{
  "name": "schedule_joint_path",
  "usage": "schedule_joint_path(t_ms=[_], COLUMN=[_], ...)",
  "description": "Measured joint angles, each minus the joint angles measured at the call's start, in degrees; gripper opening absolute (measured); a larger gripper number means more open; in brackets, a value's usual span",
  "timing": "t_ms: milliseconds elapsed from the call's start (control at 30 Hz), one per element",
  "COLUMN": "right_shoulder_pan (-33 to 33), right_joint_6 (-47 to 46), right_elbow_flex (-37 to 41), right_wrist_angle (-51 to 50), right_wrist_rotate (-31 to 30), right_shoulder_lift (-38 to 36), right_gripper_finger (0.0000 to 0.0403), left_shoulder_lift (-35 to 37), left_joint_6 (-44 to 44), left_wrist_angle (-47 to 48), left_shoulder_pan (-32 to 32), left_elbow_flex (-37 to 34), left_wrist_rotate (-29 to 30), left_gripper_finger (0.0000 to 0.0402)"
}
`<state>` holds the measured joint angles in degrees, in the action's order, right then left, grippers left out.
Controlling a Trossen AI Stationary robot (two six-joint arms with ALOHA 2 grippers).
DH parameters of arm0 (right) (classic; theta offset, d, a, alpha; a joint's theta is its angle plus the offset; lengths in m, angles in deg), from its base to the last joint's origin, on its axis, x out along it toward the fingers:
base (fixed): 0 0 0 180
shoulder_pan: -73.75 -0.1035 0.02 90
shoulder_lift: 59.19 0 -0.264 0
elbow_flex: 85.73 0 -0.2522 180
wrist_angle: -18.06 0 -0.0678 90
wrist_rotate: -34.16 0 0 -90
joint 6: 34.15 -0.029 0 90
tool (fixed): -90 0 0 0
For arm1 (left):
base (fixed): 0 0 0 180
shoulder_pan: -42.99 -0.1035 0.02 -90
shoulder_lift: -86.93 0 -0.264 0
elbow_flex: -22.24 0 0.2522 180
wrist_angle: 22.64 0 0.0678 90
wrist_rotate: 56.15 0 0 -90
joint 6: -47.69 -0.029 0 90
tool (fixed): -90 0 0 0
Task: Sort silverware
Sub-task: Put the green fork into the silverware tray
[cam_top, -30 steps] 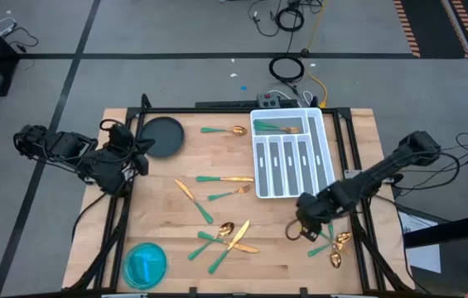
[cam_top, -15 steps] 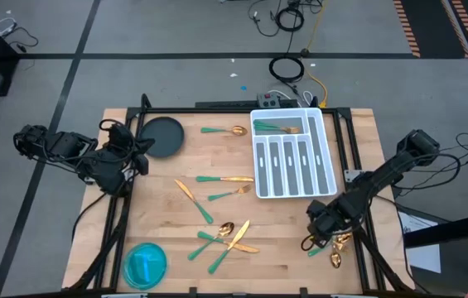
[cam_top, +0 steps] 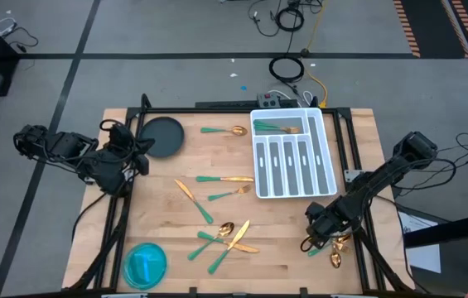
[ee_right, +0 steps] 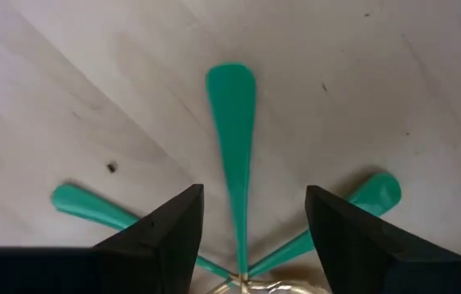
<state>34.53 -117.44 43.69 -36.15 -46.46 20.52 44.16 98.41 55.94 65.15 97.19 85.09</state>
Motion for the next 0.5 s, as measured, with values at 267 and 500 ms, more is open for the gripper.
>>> schedule_joint_path(t_ms=[267,500], right_shoulder_pan=[-1.63,-1.69], right_joint_6=[1.12,1.21], right_elbow_flex=[-0.31,-0.24], right_wrist_angle=[1.87,1.8], right_wrist_rotate=[1.77,2.65], right_shoulder_lift=[4.69,4.78], right_gripper_finger=[0.015,0.0014], left_shoulder_lift=[-0.24,-0.24], left_joint_6=[-0.04,-0.1], left_wrist_angle=[0.02,0.43], left_shoulder_pan=[0.0,0.0], left_elbow_flex=[0.0,0.0], left_wrist_rotate=[0.0,0.0], left_gripper_finger=[0.0018,0.0018])
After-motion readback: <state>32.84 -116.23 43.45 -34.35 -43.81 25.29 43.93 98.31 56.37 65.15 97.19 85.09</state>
